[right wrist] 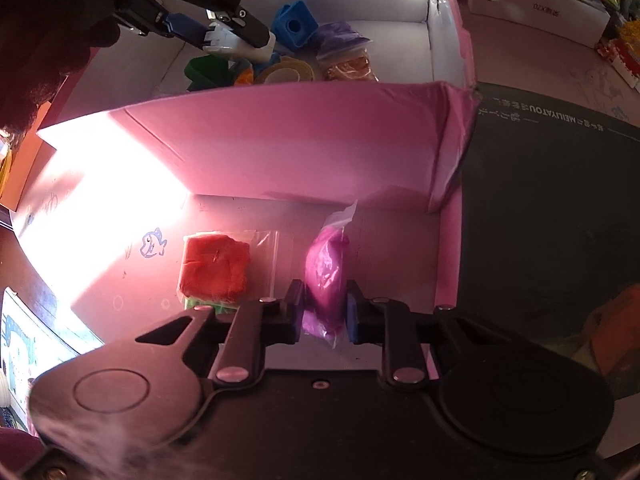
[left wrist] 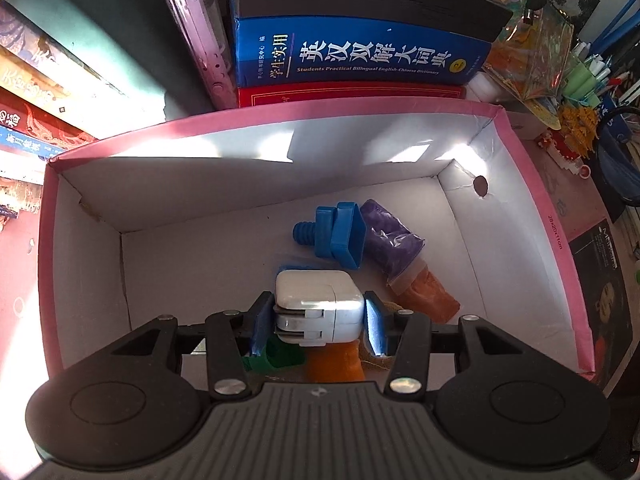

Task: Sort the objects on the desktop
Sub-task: 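Lower the charger block into the box and open the left gripper, then carry the pink clay bag with the right gripper into the box and release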

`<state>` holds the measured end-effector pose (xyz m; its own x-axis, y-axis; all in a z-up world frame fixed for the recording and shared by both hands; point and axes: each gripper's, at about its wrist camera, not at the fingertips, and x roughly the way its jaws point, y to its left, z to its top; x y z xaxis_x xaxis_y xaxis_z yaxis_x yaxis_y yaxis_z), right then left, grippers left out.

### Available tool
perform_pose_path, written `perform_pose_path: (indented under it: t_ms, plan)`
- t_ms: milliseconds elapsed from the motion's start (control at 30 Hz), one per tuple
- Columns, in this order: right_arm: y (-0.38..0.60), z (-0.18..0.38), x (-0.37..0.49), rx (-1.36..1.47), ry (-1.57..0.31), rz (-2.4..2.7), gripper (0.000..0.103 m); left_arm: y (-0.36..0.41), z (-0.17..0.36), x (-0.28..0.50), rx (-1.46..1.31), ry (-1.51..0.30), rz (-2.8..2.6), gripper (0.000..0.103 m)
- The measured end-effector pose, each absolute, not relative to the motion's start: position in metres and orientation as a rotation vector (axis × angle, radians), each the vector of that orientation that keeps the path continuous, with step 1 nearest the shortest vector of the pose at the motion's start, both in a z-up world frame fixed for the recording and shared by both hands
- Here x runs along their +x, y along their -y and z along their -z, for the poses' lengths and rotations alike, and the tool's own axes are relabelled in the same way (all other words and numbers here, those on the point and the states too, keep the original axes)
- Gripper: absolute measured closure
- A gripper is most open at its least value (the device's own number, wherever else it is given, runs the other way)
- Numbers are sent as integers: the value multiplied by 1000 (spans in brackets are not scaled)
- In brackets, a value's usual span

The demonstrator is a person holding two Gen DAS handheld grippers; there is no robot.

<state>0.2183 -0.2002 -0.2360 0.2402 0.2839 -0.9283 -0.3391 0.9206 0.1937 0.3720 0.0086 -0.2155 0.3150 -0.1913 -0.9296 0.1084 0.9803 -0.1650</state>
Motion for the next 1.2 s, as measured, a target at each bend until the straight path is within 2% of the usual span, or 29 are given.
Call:
perform_pose_path:
  t_ms: [200, 700, 1200]
  plan:
    - [207, 225, 215, -33, -1235, -437, 88, -15, 214, 369, -116, -1239, 190, 50]
    - [221, 194, 201, 5, -1167, -495, 89, -25, 178, 333, -135, -1160, 141, 49]
    - [235, 139, 178, -22, -1058, -552, 89, -26, 138, 287, -137, -1067, 120, 48]
